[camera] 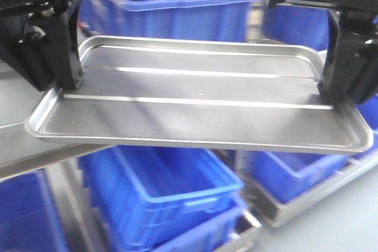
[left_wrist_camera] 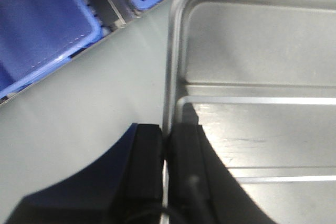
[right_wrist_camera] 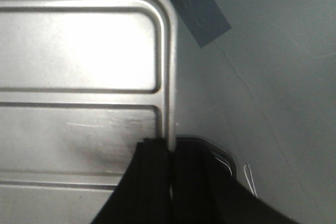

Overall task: Grab silver tray and place in blue box
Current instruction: 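Hold the tray level with both grippers while the base drives to the blue bin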

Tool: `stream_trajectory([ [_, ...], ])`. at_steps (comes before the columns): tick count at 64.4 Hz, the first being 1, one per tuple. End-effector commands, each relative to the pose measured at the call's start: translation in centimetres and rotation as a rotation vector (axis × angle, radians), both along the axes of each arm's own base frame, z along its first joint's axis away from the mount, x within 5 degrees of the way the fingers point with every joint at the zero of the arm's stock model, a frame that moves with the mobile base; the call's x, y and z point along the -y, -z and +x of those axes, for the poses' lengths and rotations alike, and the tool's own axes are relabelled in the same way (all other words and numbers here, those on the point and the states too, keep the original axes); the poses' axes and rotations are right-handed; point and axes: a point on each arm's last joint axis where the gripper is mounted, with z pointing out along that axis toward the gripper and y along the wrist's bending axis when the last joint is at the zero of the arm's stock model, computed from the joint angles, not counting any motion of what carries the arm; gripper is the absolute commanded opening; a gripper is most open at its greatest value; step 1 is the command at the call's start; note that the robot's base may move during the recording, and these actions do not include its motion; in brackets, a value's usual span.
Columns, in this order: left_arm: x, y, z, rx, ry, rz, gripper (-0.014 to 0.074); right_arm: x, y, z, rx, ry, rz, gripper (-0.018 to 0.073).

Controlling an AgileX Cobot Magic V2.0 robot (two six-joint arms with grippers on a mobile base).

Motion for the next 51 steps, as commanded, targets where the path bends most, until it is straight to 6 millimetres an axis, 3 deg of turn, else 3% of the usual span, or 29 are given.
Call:
stream_trajectory([
  [1,0.55,-2.09,-0.36,0.066,0.024,-0.121,-0.0015,-0.44,-1.93,0.08,0.094,-0.016,0.095,0.0059],
  [51,0.56,-2.08,-0.38,0.063,0.023,-0.123,-0.0015,-0.44,-1.93,0.08,0.094,-0.016,0.095,0.0059],
])
